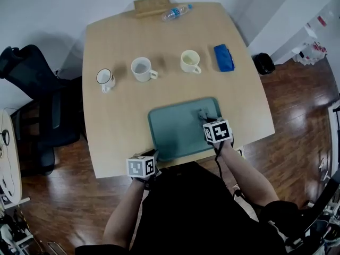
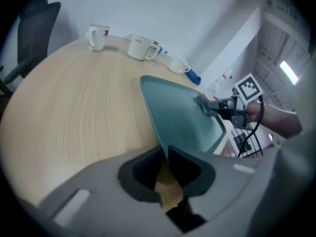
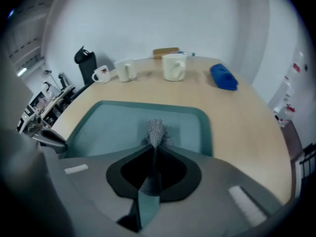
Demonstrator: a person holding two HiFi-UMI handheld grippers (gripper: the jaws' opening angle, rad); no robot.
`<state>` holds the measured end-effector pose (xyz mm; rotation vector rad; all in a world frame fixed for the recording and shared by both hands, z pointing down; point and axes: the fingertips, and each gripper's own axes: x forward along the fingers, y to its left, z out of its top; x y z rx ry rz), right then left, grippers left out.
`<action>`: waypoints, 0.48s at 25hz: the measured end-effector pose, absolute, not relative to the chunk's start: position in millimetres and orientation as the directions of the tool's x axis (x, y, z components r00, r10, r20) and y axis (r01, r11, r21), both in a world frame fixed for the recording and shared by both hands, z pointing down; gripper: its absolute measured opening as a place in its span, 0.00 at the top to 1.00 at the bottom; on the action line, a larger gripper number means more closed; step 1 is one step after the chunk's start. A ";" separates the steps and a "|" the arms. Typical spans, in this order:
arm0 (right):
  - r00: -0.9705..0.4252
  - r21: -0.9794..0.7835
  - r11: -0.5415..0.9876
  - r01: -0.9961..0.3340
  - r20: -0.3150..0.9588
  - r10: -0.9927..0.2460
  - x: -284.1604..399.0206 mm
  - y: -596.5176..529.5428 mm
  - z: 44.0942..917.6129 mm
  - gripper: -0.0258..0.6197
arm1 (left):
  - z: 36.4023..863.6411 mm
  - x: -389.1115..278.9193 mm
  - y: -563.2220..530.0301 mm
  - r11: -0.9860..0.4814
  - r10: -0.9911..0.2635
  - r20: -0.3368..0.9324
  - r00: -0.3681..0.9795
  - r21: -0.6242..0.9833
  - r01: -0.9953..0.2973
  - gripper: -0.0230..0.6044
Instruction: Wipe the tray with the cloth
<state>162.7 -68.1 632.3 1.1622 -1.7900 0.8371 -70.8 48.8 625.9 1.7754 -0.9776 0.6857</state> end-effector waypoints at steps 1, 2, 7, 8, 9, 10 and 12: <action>-0.197 -0.071 0.316 -0.946 0.902 -0.385 187.8 -67.8 635.8 0.91 | 625.8 -70.5 48.5 -0.217 -0.312 0.797 0.517 0.470 -0.855 0.88; -0.170 -0.054 0.291 -0.955 0.906 -0.387 207.8 -67.3 638.2 0.91 | 626.0 -69.2 48.4 -0.219 -0.309 0.797 0.519 0.471 -0.854 0.88; -0.124 -0.005 0.271 -0.963 0.896 -0.426 237.7 -70.8 634.1 0.91 | 626.4 -66.2 48.8 -0.233 -0.297 0.804 0.515 0.462 -0.856 0.88; -0.115 0.000 0.258 -0.966 0.895 -0.431 238.1 -71.1 633.6 0.91 | 626.8 -64.9 49.5 -0.234 -0.295 0.802 0.520 0.467 -0.853 0.88; -0.111 -0.004 0.242 -0.970 0.896 -0.431 237.0 -70.7 634.0 0.91 | 626.8 -64.3 49.8 -0.233 -0.295 0.800 0.523 0.471 -0.851 0.88; -0.111 -0.012 0.228 -0.973 0.898 -0.426 234.1 -69.9 635.1 0.91 | 626.6 -64.2 49.6 -0.232 -0.295 0.799 0.524 0.472 -0.850 0.88; -0.113 -0.019 0.226 -0.974 0.904 -0.412 222.4 -68.3 637.0 0.91 | 626.0 -64.4 48.4 -0.230 -0.298 0.798 0.524 0.473 -0.851 0.88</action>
